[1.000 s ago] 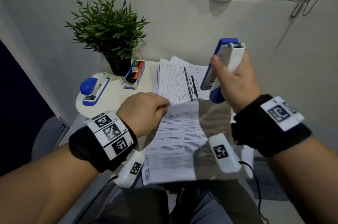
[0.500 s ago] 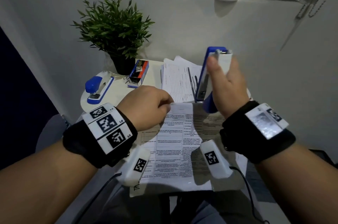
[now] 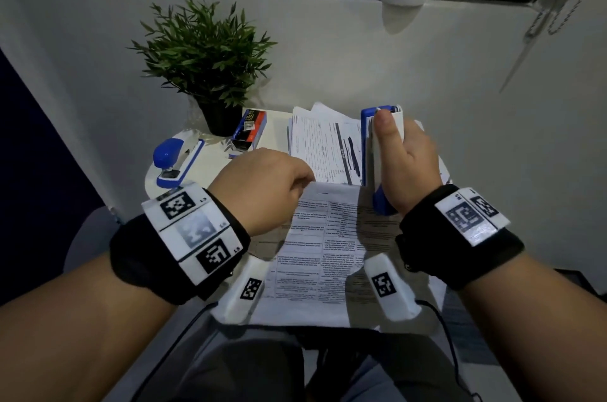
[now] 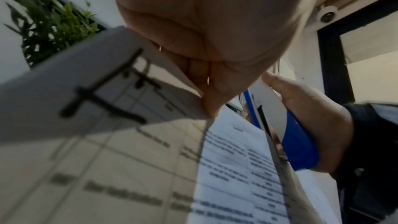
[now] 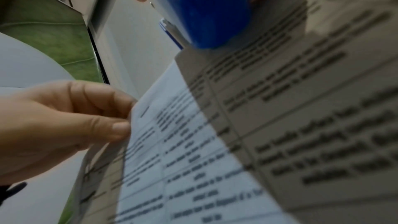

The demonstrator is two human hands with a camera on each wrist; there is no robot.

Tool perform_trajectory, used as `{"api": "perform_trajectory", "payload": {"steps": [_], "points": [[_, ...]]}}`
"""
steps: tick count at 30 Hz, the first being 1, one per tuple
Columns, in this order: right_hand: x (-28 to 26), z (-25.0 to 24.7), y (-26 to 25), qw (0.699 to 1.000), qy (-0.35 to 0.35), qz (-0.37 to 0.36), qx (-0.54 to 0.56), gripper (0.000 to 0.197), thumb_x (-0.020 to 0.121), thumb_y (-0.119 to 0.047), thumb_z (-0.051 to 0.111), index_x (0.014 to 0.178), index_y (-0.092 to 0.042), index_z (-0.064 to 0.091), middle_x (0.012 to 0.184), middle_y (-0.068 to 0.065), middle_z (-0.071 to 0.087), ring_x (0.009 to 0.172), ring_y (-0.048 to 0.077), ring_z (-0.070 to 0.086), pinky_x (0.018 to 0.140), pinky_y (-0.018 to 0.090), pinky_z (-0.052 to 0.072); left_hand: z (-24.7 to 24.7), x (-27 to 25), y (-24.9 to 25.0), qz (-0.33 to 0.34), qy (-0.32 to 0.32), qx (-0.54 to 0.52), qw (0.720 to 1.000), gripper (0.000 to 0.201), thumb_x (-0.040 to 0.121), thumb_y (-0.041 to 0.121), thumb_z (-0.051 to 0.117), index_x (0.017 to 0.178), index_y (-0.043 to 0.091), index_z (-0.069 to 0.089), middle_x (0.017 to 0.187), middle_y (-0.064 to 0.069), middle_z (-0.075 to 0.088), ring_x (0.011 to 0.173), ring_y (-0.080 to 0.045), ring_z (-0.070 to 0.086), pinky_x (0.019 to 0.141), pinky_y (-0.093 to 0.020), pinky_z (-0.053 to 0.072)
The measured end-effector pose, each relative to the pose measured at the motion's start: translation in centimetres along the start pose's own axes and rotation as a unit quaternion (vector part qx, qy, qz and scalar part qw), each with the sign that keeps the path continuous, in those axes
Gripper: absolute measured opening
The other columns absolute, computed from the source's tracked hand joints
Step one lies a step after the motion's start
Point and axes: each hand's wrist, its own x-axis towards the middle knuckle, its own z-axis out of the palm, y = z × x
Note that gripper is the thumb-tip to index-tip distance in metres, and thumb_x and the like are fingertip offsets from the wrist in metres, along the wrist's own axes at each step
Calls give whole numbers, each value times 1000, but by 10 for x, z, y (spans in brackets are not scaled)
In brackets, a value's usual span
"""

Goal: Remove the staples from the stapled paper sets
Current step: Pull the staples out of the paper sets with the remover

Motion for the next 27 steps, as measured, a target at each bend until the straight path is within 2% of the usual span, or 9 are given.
{"api": "perform_trajectory", "payload": {"steps": [3, 6, 9, 13, 16, 18, 22, 25, 27], "points": [[-2, 2, -2, 999, 23, 3, 28, 37, 81, -57, 28, 66, -26, 40, 67, -13, 42, 59, -5, 42, 56, 5, 30, 2, 0, 16, 15, 21, 24, 999, 25, 87, 22, 49, 105, 28, 66, 100, 5, 67, 92, -17, 58, 72, -27, 43], [-5, 7, -6, 997, 48, 11, 59, 35, 82, -55, 29, 65, -27, 40, 66, -12, 42, 59, -7, 45, 57, 8, 31, 7, 2, 36, 21, -2, -11, 1000, 35, 85, 49, 55, 114, 31, 61, 101, 7, 65, 97, -17, 57, 73, -27, 41], [-9, 12, -9, 995, 51, 16, 85, 36, 82, -58, 30, 67, -27, 43, 66, -11, 46, 64, 0, 47, 60, 17, 34, 10, 8, 48, -4, -22, -58, 998, 35, 72, 65, 62, 87, 33, 60, 64, 9, 49, 69, -14, 50, 52, -25, 31], [-12, 12, -9, 994, 61, 1, 93, 47, 75, -71, 27, 67, -27, 44, 65, -12, 46, 62, 1, 47, 59, 16, 36, 7, 15, 42, 1, -79, -75, 994, 33, 72, 57, 68, 88, 28, 62, 60, 13, 41, 59, -4, 42, 51, -24, 28], [-12, 8, -8, 994, 57, -3, 92, 43, 84, -62, 30, 65, -25, 43, 62, -10, 46, 57, -2, 45, 57, 13, 34, 0, 17, 30, 1, -84, -22, 996, 41, 83, 47, 62, 59, 21, 42, 59, 9, 40, 58, -9, 40, 50, -26, 26], [-12, 7, -10, 995, 39, -4, 89, 38, 85, -57, 30, 64, -26, 40, 60, -11, 44, 54, -4, 45, 55, 12, 32, -2, 18, 27, -4, -81, -28, 996, 45, 84, 44, 62, 55, 21, 37, 57, 8, 38, 54, -5, 36, 49, -26, 25], [-14, 11, -13, 998, 22, -32, 55, 45, 77, -70, 24, 62, -29, 37, 58, -12, 42, 54, -6, 44, 53, 11, 29, -3, 16, 31, -6, -73, -78, 994, 25, 84, 41, 63, 69, 23, 54, 58, 10, 41, 55, -2, 39, 49, -23, 27], [-15, 13, -13, 996, 29, -38, 78, 44, 75, -70, 25, 63, -30, 38, 57, -13, 43, 55, -4, 45, 54, 12, 30, -4, 15, 31, -5, -65, -89, 994, 25, 81, 41, 64, 63, 26, 54, 55, 7, 43, 53, -3, 41, 47, -22, 27], [-16, 14, -12, 995, 35, -44, 87, 41, 76, -70, 27, 65, -32, 39, 56, -16, 46, 56, -4, 46, 56, 12, 30, -5, 14, 32, -19, -69, -89, 993, 26, 72, 50, 68, 70, 26, 61, 58, 7, 48, 56, -3, 45, 49, -22, 32]]}}
